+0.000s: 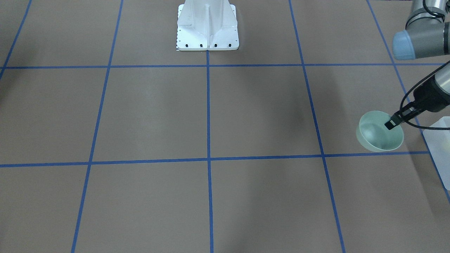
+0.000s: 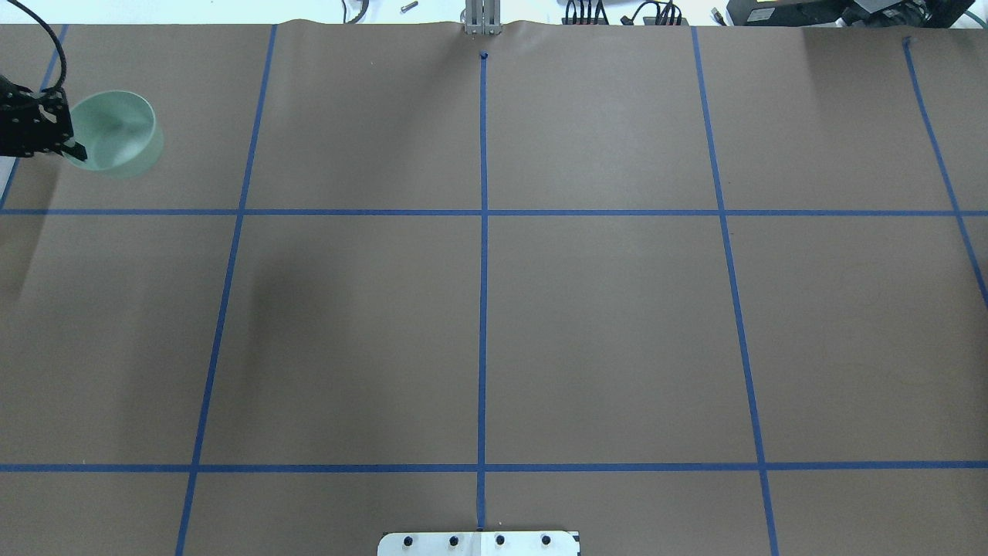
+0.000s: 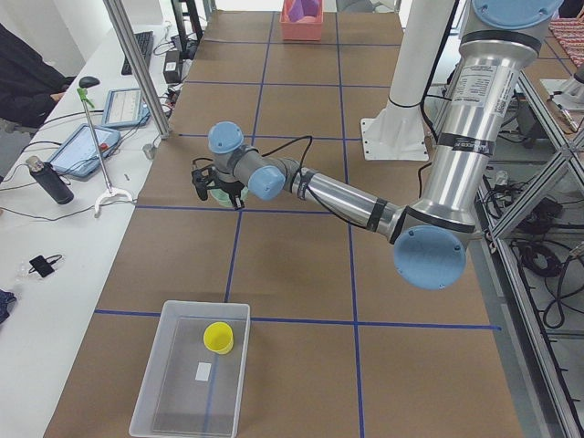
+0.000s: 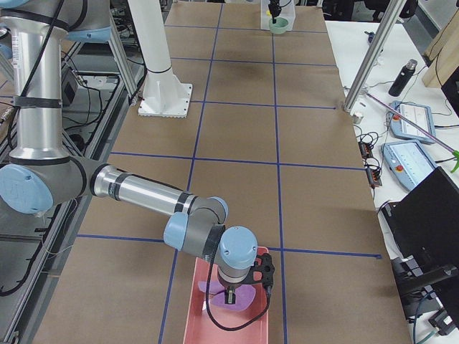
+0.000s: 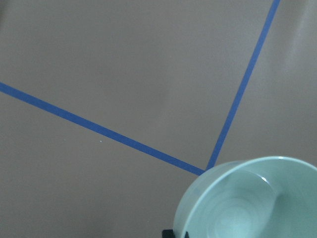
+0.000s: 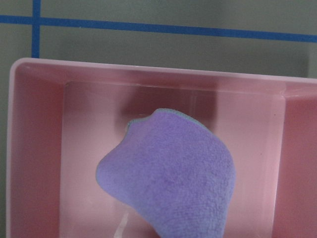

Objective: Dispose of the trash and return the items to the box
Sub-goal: 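Carry the cloth into the pink bin while the left gripper lifts the bowl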

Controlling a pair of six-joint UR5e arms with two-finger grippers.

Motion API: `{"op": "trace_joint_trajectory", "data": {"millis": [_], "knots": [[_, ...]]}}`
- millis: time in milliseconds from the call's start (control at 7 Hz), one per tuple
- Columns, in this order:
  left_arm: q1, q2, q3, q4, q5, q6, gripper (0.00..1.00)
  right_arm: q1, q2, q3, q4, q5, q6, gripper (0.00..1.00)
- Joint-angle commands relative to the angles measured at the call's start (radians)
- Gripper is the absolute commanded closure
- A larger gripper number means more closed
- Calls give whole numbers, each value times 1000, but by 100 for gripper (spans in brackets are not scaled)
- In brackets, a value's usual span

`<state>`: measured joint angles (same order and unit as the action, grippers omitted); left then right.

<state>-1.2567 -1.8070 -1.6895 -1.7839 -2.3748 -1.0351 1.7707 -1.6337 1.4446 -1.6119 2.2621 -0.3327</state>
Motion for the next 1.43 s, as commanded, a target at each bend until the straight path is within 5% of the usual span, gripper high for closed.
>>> {"op": "trace_joint_trajectory", "data": {"millis": [0, 286, 714, 1286], "knots": [[-159, 3, 61, 57, -24, 171, 100, 1, 32, 41, 0, 10, 11, 0], [-280, 6, 277, 49, -24, 312, 100, 1, 32, 91, 0, 155, 15, 0], [-397, 15, 468, 44, -18, 346, 100, -22, 40, 192, -2, 185, 275, 0], [-395, -58, 758, -346, 129, -157, 100, -56, 43, 215, 0, 180, 320, 0]]}}
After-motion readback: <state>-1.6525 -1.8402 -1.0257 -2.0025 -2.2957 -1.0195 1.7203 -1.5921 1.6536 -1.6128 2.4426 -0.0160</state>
